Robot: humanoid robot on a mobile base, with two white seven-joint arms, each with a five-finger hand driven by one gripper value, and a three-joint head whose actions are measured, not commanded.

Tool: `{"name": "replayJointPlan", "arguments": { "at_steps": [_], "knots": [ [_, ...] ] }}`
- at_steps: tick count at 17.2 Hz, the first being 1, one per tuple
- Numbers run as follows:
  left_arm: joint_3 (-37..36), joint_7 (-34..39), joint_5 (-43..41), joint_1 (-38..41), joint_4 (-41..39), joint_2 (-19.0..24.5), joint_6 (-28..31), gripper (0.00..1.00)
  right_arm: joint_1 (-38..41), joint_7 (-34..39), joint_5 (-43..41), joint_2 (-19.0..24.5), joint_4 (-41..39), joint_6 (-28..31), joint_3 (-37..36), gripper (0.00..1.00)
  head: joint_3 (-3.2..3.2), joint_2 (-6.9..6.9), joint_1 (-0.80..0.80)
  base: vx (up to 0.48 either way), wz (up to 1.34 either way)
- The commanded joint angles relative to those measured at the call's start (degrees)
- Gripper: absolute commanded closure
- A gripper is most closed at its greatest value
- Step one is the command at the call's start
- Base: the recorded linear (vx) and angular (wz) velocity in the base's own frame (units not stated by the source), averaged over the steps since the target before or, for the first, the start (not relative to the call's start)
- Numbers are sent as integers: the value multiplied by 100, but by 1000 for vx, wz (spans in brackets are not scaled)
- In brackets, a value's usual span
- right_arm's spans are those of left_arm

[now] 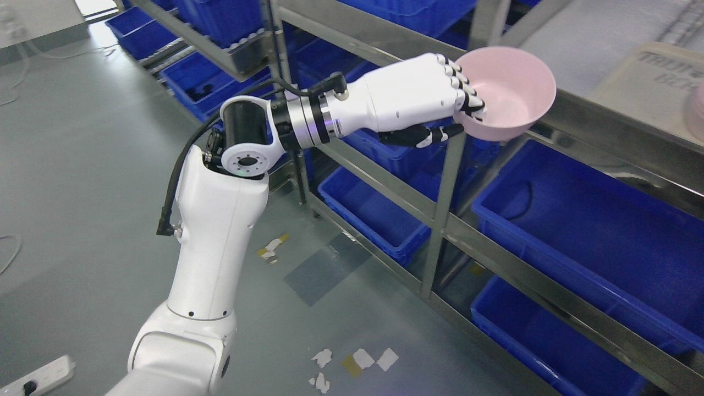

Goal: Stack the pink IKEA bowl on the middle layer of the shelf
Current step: 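Hold the pink bowl raised in the left hand while driving to the other shelf, then move the held bowl over the pink bowl stack on the tray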

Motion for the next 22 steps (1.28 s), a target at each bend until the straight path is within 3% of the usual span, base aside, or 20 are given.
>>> {"name": "replayJointPlan", "arguments": {
  "at_steps": [1, 6, 10, 22],
  "knots": [
    [529, -43, -38, -777, 327, 100, 63, 98, 129, 6, 0, -100, -100, 3, -8, 0, 0, 0, 0, 44, -920],
    [749, -254, -364, -811, 967, 100, 89, 98, 129, 6, 0, -100, -100, 3, 0, 0, 0, 0, 0, 82, -907],
    [758, -245, -399, -794, 1100, 773, 159, 98, 129, 6, 0, -100, -100, 3, 0, 0, 0, 0, 0, 138, -921],
    [362, -254, -846, -847, 1320, 352, 344, 98, 129, 6, 0, -100, -100, 3, 0, 0, 0, 0, 0, 120, -332]
  ]
}}
